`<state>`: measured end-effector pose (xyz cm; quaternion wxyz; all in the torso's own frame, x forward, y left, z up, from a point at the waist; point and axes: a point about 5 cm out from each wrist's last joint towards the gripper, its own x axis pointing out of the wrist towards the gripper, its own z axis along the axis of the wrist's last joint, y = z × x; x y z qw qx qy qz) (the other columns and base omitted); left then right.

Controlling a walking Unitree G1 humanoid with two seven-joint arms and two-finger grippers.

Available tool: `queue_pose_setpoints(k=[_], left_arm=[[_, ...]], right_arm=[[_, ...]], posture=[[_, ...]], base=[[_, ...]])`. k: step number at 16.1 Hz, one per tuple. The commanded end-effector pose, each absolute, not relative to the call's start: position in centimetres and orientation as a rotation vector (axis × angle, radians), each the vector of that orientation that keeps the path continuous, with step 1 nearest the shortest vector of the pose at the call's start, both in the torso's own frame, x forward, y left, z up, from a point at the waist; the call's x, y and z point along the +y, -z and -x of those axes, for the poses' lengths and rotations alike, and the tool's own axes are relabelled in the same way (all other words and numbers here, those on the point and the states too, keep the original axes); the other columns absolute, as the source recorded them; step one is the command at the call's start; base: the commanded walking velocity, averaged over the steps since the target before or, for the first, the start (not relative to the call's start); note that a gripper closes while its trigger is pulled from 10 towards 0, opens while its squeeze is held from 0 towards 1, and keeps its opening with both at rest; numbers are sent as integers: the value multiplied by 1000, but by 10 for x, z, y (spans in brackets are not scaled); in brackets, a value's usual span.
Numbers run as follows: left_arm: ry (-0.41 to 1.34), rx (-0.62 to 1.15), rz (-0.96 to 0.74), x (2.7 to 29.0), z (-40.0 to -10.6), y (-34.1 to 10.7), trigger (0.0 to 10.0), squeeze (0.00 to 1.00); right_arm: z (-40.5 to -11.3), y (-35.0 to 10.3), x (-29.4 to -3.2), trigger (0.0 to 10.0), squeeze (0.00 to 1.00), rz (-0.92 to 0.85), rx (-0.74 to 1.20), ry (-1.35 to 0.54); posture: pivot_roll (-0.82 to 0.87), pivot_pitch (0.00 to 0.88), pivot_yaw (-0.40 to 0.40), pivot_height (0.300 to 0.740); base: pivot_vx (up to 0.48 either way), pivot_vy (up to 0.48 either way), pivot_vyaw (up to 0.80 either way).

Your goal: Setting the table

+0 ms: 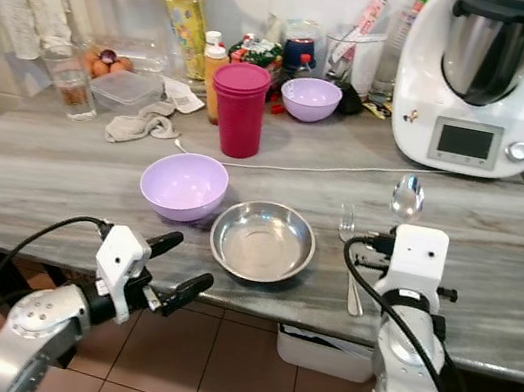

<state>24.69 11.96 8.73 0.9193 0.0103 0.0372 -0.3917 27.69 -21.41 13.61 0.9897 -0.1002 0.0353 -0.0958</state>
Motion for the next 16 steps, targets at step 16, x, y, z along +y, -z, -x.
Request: queue_pose_setpoints(k=[16], left_arm=[[912, 104, 0, 114, -236, -94, 10000, 0]], right_arm=[[-307, -116, -232, 10000, 0, 129, 321, 19]], posture=[[-251, 67, 91, 740]], base=[[0, 0, 0]])
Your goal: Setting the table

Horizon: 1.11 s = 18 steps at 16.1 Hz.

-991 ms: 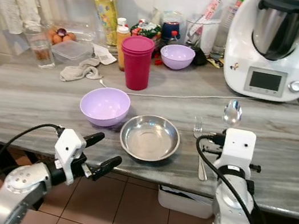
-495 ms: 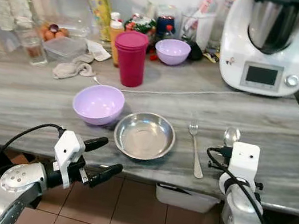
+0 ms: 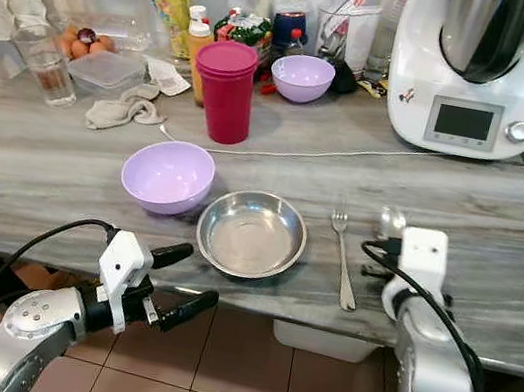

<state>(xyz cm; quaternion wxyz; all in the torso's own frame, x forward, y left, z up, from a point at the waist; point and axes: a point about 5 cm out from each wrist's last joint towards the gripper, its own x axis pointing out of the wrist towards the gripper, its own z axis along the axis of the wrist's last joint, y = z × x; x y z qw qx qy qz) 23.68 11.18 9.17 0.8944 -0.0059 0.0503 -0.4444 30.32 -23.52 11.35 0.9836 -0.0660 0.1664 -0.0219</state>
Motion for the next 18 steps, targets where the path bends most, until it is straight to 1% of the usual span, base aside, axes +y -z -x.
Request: queue_pose_setpoints(k=[1, 4, 8, 9, 18], left_arm=[[909, 105, 0, 114, -236, -94, 10000, 0], [905, 104, 0, 113, -236, -95, 10000, 0], [905, 106, -1, 112, -236, -95, 10000, 0], [906, 107, -1, 112, -236, -95, 10000, 0], [909, 102, -1, 110, -239, -95, 10000, 0]], right_arm=[[-309, -117, -227, 10000, 0, 125, 320, -10], [-313, -118, -220, 10000, 0, 121, 317, -57], [-311, -113, -221, 10000, 0, 114, 340, -61], [-310, -110, -222, 10000, 1000, 110, 351, -55], [-303, -105, -228, 10000, 1000, 103, 365, -20]], posture=[[-249, 67, 91, 740], [-247, 66, 91, 740], [-250, 63, 93, 740], [-254, 61, 96, 740], [-255, 47, 94, 740]], base=[[0, 0, 0], [0, 0, 0], [0, 0, 0], [0, 0, 0], [0, 0, 0]])
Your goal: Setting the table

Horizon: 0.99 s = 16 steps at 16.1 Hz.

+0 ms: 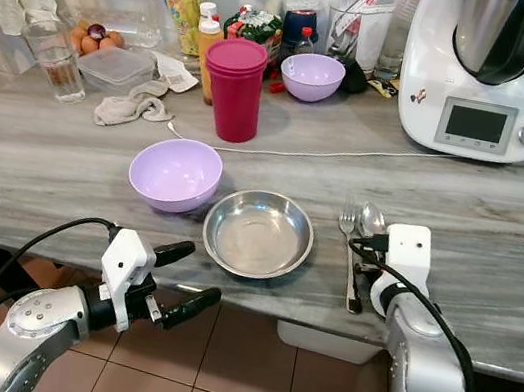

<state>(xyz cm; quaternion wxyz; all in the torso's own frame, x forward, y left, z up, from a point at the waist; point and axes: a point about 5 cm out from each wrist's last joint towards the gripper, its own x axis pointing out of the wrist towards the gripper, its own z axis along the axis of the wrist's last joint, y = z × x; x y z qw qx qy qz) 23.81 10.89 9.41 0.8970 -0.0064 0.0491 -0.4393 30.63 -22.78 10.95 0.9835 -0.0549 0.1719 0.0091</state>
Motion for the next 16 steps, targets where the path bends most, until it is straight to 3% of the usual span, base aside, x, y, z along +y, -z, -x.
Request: queue_pose_setpoints(k=[1, 10, 16], left_arm=[[939, 87, 31, 109, -238, -99, 10000, 0], [948, 59, 49, 105, -242, -103, 10000, 0], [717, -17, 23, 104, -259, -112, 10000, 0]], right_arm=[[-306, -114, -228, 10000, 1000, 114, 324, -16], [-308, -136, -231, 10000, 1000, 129, 213, 37], [-301, -187, -217, 10000, 1000, 173, -90, 99]], posture=[[-255, 43, 94, 740], [-262, 35, 93, 740], [-267, 45, 101, 740]], base=[[0, 0, 0], [0, 0, 0], [0, 0, 0]])
